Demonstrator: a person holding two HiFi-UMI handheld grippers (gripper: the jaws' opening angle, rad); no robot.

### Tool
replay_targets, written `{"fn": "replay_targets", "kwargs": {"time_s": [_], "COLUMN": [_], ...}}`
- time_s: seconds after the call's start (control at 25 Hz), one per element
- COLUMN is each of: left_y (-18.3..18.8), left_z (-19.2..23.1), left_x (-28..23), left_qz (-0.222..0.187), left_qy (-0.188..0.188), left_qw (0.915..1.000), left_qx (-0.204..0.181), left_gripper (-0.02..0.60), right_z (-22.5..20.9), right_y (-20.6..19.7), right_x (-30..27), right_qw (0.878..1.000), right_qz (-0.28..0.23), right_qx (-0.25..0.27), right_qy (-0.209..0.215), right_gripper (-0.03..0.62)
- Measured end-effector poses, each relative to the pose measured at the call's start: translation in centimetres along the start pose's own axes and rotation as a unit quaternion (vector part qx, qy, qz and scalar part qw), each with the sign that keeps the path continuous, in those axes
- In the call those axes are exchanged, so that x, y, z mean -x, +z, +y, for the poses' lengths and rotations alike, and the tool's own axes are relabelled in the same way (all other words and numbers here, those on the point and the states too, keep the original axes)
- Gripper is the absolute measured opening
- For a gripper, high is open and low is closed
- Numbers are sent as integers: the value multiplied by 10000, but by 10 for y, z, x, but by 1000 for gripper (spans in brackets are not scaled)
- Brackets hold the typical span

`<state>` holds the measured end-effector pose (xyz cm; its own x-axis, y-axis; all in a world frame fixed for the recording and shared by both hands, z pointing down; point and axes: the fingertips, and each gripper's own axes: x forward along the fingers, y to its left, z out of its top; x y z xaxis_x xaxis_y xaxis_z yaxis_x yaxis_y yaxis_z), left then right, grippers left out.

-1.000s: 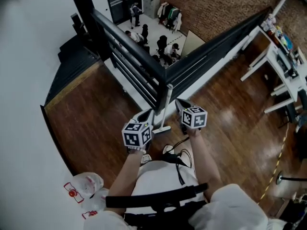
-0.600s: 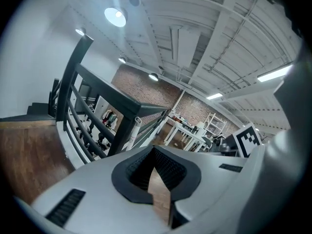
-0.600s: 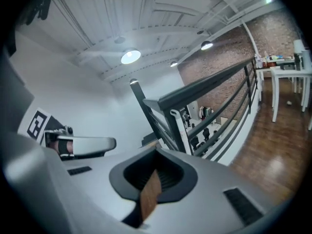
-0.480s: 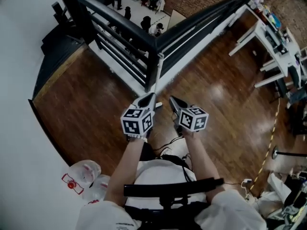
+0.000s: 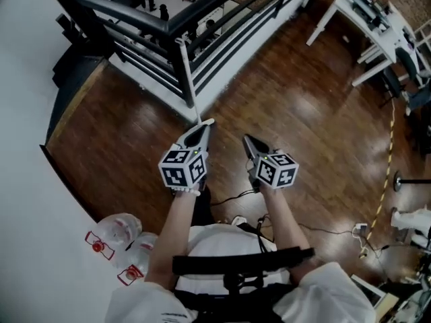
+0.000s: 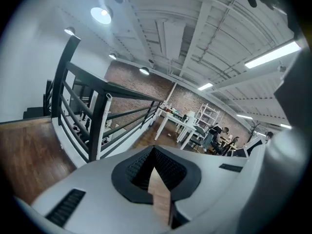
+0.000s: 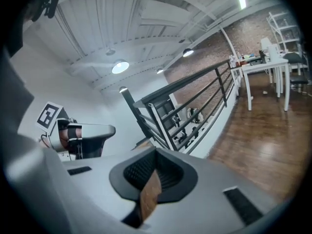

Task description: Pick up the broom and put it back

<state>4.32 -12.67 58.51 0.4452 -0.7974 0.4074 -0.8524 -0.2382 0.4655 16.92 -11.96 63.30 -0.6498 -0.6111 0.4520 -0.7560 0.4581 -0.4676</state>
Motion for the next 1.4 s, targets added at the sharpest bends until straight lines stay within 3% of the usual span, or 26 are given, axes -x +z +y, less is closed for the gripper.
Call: {"fn": "replay_targets", "kwargs": {"time_s": [0.28, 0.48, 0.68, 0.92, 1.16, 1.4], "left_y": [-83, -108, -104, -99, -98, -92], "left_z": [-111, -161, -176, -176, -166, -158], "left_x": [61, 99, 131, 164, 204, 231], "left_qz": [3, -15, -239, -404, -542, -700], "left_qy": [377, 521, 576, 451, 214, 28], "left_qw": [9992, 9981, 9971, 9970, 9970, 9965], "left_qx": [-122, -317, -424, -490, -512, -457], "left_gripper": [-6, -6, -6, -6, -6, -6], "right_z": [-41, -44, -22, 33, 98, 145], "right_y": [-43, -60, -57, -40, -50, -43], "right_x": [146, 199, 213, 222, 220, 229], "right_qw": [9998, 9994, 9983, 9970, 9951, 9930], "right_qz": [-156, -111, -302, -568, -613, -730], "right_qx": [-89, -208, -273, 127, 507, 804], "right_qy": [80, 238, 412, 518, 585, 460], "right_gripper": [7, 6, 6, 6, 6, 6]}}
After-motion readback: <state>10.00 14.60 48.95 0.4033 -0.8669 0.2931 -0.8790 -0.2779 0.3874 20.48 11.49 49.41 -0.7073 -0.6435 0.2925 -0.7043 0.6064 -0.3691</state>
